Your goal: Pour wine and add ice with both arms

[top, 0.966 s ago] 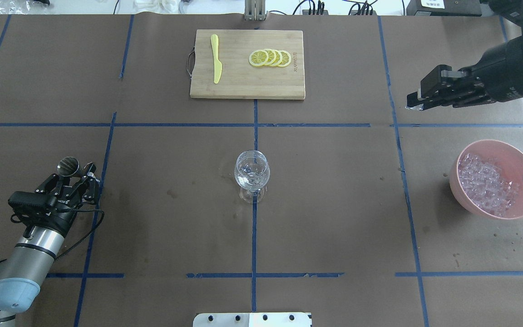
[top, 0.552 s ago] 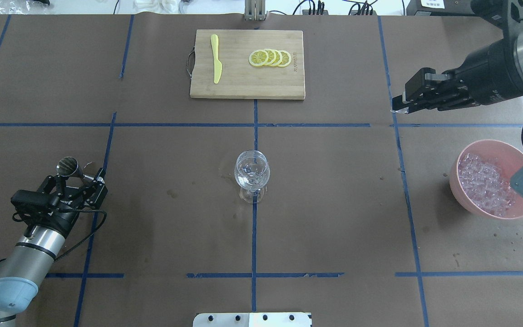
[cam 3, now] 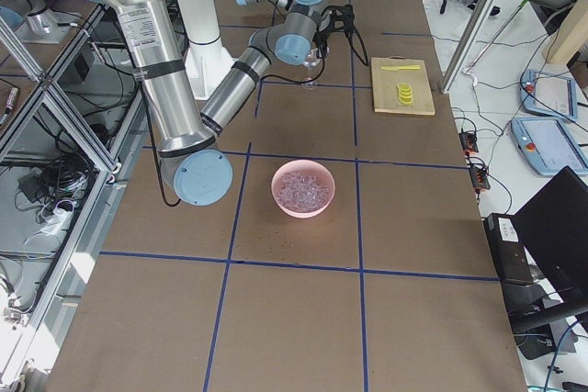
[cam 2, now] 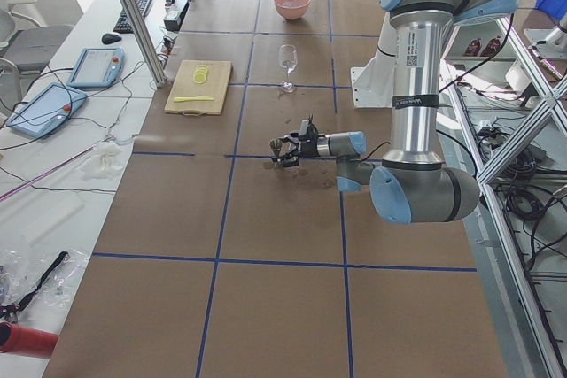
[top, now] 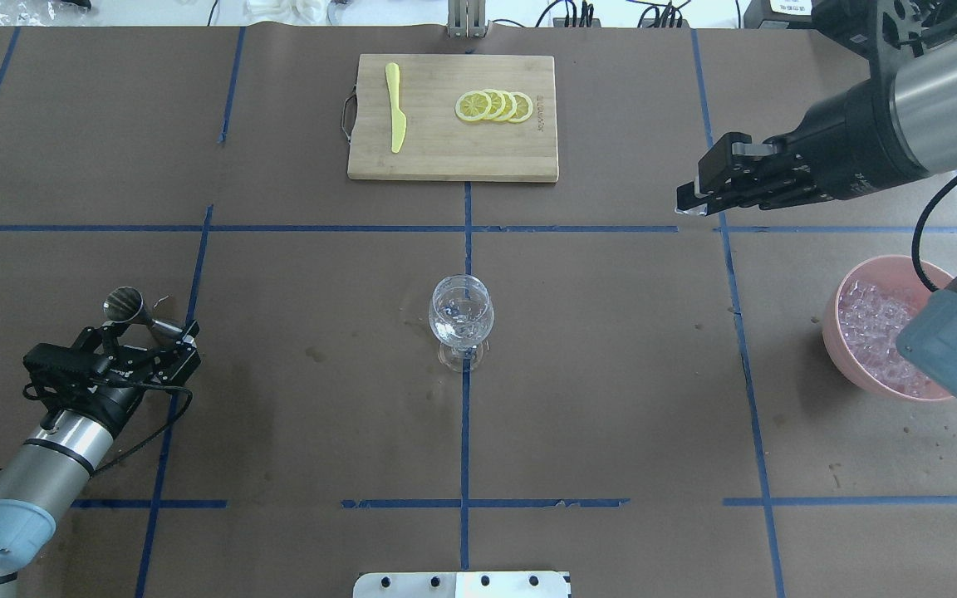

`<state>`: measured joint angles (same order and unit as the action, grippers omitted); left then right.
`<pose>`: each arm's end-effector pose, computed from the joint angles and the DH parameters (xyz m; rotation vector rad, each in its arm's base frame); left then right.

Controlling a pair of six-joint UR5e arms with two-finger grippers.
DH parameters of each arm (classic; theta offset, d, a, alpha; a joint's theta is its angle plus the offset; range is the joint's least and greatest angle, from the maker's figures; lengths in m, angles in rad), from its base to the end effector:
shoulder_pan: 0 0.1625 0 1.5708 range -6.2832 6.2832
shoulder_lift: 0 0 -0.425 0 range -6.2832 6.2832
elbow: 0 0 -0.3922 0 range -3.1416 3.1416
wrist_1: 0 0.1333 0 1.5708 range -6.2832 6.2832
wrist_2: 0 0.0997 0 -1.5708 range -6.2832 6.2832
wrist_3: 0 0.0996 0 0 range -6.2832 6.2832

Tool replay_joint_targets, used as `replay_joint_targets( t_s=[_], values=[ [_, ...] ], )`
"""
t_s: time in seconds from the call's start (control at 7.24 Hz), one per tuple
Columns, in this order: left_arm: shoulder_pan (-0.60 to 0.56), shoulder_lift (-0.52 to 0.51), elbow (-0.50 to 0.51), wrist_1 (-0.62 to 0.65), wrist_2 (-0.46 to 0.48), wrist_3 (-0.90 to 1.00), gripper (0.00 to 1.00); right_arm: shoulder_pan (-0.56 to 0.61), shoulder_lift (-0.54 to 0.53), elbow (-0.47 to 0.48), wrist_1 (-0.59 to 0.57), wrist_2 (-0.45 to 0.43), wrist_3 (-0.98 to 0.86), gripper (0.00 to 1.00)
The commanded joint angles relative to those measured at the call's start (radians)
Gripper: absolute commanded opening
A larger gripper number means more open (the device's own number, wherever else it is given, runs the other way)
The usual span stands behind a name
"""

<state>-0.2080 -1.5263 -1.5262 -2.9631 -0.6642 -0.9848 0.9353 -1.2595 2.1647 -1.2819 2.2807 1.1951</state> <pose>0.4037 -0.3016 0.5421 1.1616 0.8040 -0.2764 -0.2295 -0.4263 0.1937 0.2006 -1.2725 0.0566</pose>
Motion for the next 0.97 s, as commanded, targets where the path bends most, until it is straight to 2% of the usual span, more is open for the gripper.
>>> replay_joint_targets(
  t_s=[0.0,0.41,0.55,0.83],
  values=[
    [-0.020,0.088,-0.082,0.004,-0.134,0.000,1.00,-0.012,0.023,-0.002,-0.001,-0.009,0.004,0.00],
    [-0.022,0.198,-0.280,0.123,-0.257,-0.011,1.00,-0.035,0.083,-0.029,-0.005,-0.016,0.004,0.00],
    [-0.022,0.215,-0.320,0.178,-0.308,-0.018,1.00,-0.041,0.095,-0.036,-0.005,-0.021,0.004,0.00],
    [-0.022,0.320,-0.397,0.208,-0.438,-0.069,1.00,-0.059,0.159,-0.092,-0.004,-0.024,0.004,0.00]
  ],
)
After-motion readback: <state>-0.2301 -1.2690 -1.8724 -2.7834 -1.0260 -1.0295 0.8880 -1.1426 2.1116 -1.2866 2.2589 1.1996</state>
